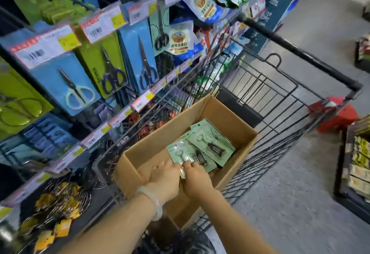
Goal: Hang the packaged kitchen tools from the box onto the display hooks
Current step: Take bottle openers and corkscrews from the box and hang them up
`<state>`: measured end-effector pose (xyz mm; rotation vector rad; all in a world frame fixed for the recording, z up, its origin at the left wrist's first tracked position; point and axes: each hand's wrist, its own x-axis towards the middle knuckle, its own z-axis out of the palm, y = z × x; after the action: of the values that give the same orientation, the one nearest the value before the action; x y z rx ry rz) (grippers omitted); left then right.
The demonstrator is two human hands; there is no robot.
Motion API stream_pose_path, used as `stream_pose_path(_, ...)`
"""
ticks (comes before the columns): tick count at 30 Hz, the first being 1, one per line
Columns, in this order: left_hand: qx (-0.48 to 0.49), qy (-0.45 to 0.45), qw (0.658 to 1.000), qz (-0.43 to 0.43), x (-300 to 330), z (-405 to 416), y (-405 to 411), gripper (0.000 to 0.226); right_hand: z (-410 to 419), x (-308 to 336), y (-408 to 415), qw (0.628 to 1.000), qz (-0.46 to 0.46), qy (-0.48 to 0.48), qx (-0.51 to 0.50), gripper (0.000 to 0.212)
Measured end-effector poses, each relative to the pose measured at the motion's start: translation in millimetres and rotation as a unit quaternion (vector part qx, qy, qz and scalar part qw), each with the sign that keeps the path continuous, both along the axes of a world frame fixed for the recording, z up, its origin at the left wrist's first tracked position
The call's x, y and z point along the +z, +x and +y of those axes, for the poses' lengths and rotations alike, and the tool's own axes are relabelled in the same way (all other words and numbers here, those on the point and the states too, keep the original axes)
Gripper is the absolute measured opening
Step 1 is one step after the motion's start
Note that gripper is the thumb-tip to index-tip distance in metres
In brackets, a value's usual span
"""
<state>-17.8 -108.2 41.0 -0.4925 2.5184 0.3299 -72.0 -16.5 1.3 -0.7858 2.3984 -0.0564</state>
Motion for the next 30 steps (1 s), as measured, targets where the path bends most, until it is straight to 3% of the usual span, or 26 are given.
stream_pose_path(12,0.163,0.086,0.98,-0.069,-48.1,0.0,-56.4,0.054,-6.6,-61.6,-108.5,0.986,-0.095,0.066,0.123,0.042)
stream_pose_path(20,0.276,0.111,0.951,-0.087,-77.8,12.8,-93.1,0.059,19.2,-125.6,-201.9,0.981,-0.127,0.134,0.068,0.048)
stream_pose_path(26,0.33,0.131,0.929,-0.103,-95.8,18.5,-88.7,0.059,28.2,-154.7,-245.9,0.971,-0.151,0.173,-0.072,0.089)
stream_pose_path(30,0.356,0.139,0.918,-0.106,-112.8,15.0,-86.8,0.062,28.9,-180.5,-254.9,0.967,-0.13,0.208,-0.074,0.11)
